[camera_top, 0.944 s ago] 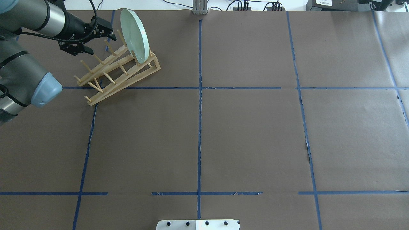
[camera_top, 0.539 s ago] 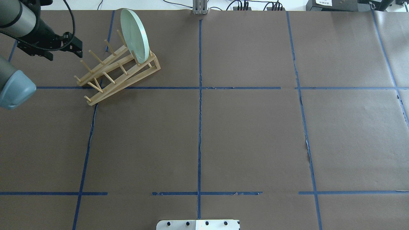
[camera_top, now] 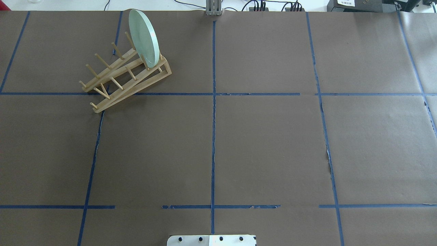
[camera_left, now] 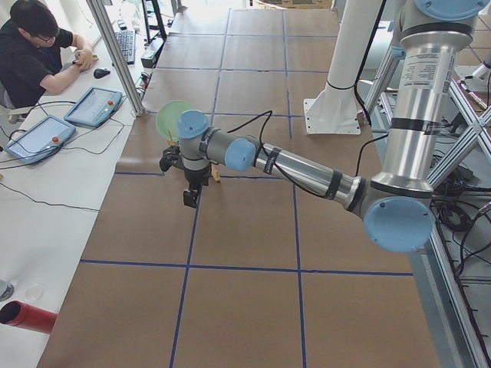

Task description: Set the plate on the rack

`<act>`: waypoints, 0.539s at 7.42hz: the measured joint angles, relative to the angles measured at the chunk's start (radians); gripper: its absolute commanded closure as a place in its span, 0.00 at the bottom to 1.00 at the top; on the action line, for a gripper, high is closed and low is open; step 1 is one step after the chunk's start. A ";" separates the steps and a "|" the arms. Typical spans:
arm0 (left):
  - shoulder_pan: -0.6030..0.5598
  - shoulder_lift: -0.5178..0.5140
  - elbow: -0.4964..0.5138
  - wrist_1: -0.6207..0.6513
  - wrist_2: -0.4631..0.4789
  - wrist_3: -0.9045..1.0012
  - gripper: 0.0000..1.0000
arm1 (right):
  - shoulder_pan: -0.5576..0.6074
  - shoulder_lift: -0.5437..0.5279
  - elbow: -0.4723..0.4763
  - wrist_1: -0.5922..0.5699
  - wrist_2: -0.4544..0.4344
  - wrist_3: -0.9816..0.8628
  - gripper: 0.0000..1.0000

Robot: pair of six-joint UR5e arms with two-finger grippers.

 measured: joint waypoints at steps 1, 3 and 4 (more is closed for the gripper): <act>-0.083 0.063 0.024 0.000 -0.035 0.082 0.00 | 0.000 0.000 0.000 0.000 0.000 0.000 0.00; -0.155 0.124 0.048 -0.001 -0.060 0.133 0.00 | 0.000 0.000 0.000 0.000 0.000 0.000 0.00; -0.165 0.132 0.054 0.001 -0.062 0.138 0.00 | -0.001 0.000 0.000 0.000 0.000 0.000 0.00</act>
